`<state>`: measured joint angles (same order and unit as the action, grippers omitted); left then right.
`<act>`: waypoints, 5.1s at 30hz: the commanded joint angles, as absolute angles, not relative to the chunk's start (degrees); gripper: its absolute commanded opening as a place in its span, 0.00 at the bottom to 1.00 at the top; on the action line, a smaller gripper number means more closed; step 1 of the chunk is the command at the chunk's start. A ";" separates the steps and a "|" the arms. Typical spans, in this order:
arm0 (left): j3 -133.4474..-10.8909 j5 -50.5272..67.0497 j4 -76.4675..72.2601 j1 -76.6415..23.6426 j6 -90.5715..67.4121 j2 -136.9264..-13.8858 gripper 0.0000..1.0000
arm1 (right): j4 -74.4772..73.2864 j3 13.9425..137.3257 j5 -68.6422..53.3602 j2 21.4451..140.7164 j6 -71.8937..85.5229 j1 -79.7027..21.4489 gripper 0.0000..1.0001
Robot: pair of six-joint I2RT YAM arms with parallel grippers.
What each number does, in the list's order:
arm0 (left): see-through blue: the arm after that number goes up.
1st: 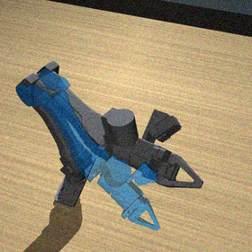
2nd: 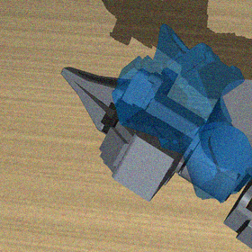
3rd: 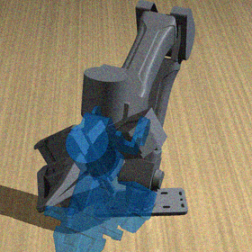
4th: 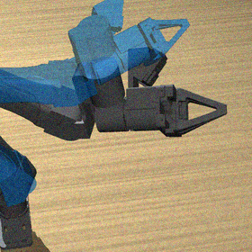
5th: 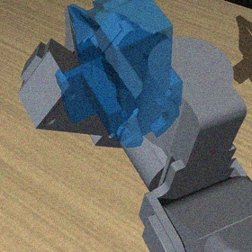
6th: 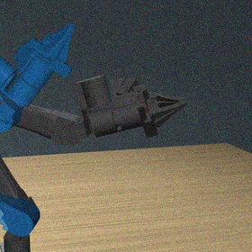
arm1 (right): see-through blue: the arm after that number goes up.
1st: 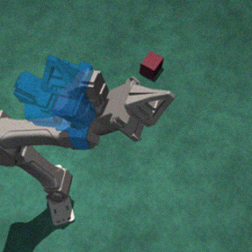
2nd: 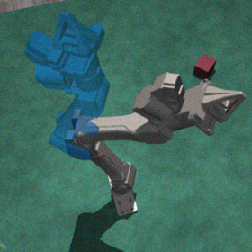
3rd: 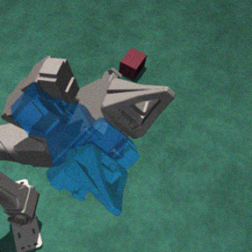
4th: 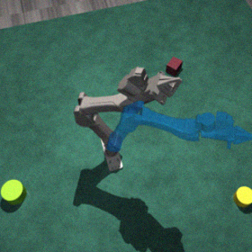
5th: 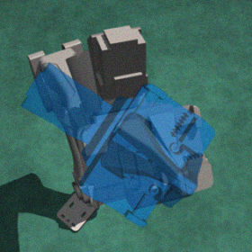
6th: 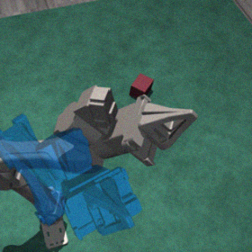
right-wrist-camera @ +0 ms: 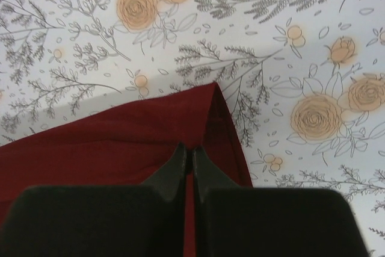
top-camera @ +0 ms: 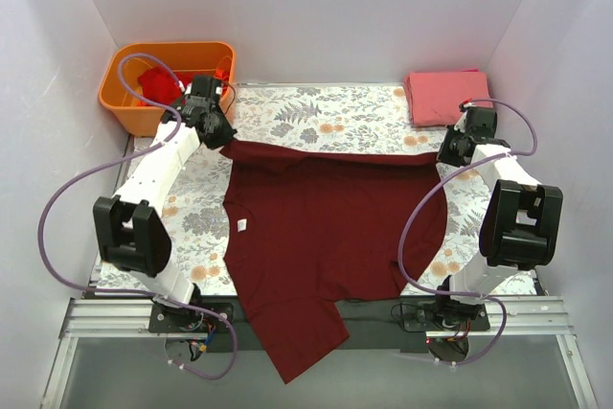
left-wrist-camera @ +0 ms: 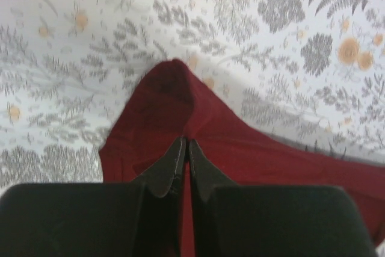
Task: Fold and stack the t-shirts
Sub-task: Fold the tshirt
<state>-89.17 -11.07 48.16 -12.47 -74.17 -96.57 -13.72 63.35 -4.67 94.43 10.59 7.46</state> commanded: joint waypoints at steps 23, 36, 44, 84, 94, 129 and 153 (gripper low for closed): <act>-65.22 -0.53 48.87 -12.22 -80.42 -82.44 0.00 | -18.46 51.60 3.52 83.23 14.50 8.52 0.01; -58.89 2.73 49.04 -12.83 -80.69 -78.66 0.00 | -17.84 48.95 5.54 85.51 15.12 8.96 0.01; -61.44 3.78 50.80 -12.92 -79.98 -78.49 0.00 | -17.93 49.22 4.92 86.22 14.33 8.96 0.01; -59.15 4.75 56.60 -18.45 -82.97 -72.60 0.00 | -17.93 49.66 6.68 91.58 12.48 9.49 0.06; -55.20 5.10 54.23 -19.42 -84.29 -72.77 0.00 | -17.84 49.40 7.38 92.02 12.22 9.40 0.08; -80.49 -7.91 45.70 -20.57 -78.40 -102.56 0.02 | -20.39 51.94 10.46 77.79 11.34 -1.56 0.68; -93.08 -13.45 45.00 -20.65 -76.29 -117.60 0.02 | 2.99 61.78 -3.17 96.06 -7.55 -50.53 0.49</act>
<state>-93.71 -12.53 46.15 -20.49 -76.66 -119.57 -1.61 57.36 -3.86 94.17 -3.66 -48.77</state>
